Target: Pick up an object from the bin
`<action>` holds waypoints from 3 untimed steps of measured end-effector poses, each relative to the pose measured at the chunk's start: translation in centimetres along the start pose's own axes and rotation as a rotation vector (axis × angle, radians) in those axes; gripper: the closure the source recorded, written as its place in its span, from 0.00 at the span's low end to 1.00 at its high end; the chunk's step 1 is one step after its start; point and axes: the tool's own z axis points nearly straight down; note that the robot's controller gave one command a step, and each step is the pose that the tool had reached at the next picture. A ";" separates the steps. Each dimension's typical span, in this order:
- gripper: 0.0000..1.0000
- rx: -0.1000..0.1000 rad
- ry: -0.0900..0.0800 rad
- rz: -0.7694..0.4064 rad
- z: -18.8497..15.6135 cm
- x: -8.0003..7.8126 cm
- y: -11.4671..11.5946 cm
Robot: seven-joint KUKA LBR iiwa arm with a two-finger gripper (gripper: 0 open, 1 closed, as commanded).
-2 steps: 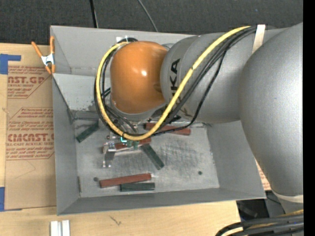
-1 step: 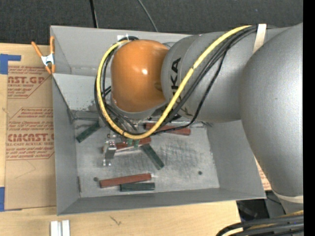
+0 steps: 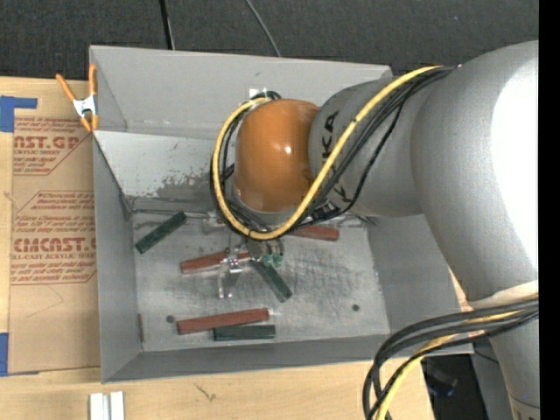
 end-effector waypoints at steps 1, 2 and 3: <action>0.00 0.001 0.009 -0.022 0.0 0.2 -2.3; 0.00 0.000 0.003 0.112 -0.3 -1.8 -4.2; 0.00 -0.002 0.002 0.055 5.0 -0.5 -5.2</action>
Offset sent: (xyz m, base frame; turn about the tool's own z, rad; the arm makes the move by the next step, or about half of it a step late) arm 0.0211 -0.0403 0.0039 0.1117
